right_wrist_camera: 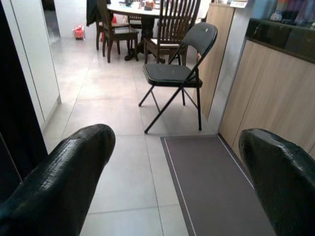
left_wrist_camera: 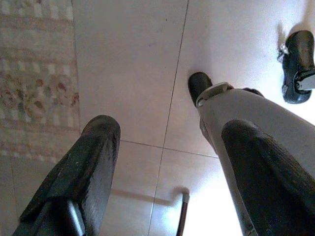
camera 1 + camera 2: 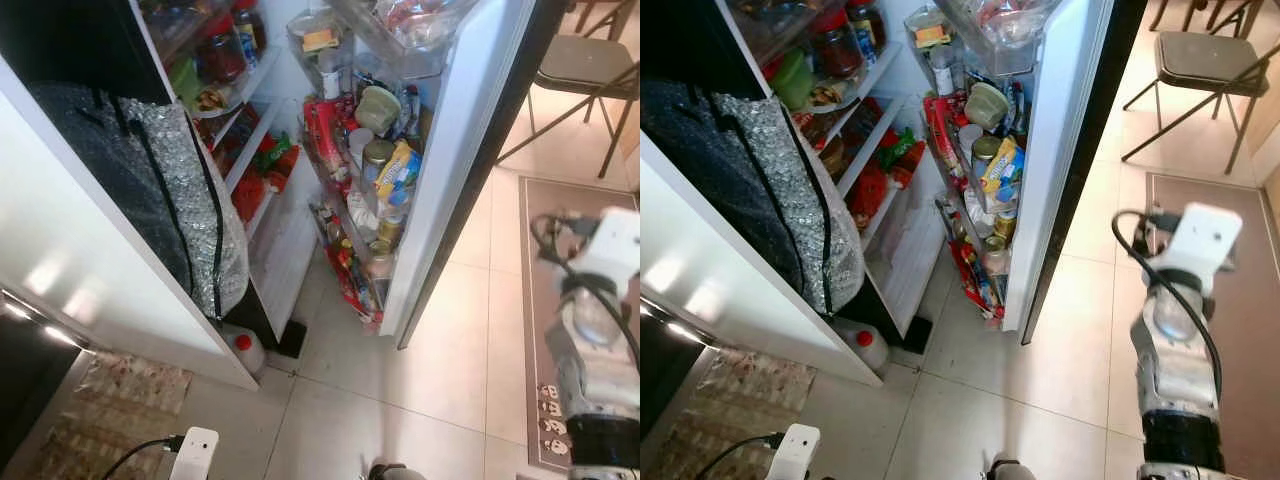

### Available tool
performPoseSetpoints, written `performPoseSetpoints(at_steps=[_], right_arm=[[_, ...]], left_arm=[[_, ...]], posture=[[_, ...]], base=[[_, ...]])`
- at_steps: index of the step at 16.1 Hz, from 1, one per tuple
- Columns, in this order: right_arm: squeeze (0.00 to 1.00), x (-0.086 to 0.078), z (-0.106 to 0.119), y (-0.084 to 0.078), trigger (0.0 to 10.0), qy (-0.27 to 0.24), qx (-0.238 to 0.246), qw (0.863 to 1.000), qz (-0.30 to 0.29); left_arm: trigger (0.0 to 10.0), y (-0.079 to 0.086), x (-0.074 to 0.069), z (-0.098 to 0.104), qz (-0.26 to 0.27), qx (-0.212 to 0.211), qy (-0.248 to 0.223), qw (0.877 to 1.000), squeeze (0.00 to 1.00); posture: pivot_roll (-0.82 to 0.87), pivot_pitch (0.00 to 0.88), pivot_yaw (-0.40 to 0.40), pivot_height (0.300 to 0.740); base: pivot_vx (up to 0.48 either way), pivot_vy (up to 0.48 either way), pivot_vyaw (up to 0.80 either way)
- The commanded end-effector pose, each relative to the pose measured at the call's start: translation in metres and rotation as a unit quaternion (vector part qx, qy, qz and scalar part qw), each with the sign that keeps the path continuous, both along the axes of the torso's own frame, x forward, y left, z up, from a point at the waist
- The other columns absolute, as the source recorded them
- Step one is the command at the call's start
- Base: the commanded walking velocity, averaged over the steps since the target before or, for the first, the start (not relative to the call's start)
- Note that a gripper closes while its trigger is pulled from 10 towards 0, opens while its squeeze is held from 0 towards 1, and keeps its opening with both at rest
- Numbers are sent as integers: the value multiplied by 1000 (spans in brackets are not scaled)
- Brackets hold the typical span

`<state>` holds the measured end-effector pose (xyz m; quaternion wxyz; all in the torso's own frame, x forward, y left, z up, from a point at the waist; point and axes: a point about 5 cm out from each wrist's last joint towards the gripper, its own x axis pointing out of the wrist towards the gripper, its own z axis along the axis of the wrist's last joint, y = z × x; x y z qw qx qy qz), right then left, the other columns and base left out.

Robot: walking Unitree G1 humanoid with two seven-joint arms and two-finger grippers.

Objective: Restocking fridge

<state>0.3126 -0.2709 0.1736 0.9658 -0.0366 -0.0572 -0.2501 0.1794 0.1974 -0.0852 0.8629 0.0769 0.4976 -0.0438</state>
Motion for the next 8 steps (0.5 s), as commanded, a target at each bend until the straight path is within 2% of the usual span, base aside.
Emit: performPoseSetpoints(at_steps=[1, 4, 6, 8], right_arm=[[0, 2, 10, 4, 10000, -13, -5, 1000, -3], [0, 18, 28, 19, 10000, -20, -18, 999, 36], [0, 24, 29, 20, 10000, -12, -14, 999, 40], [0, 37, 28, 25, 10000, 6, -1, 998, 64]], left_arm=[[10000, 7, -11, -4, 8, 6, 20, 1000, 0], [10000, 7, -10, -4, 8, 7, 19, 1000, 0], [10000, 7, -9, -3, 9, 7, 19, 1000, 0], [10000, 7, -9, -3, 10, 7, 18, 1000, 0]], posture=[[-130, 144, 85, 740], [-129, 154, 90, 740], [-126, 157, 92, 740], [-126, 158, 95, 740]], base=[[0, 0, 0], [0, 0, 0], [0, 0, 0], [0, 0, 0]])
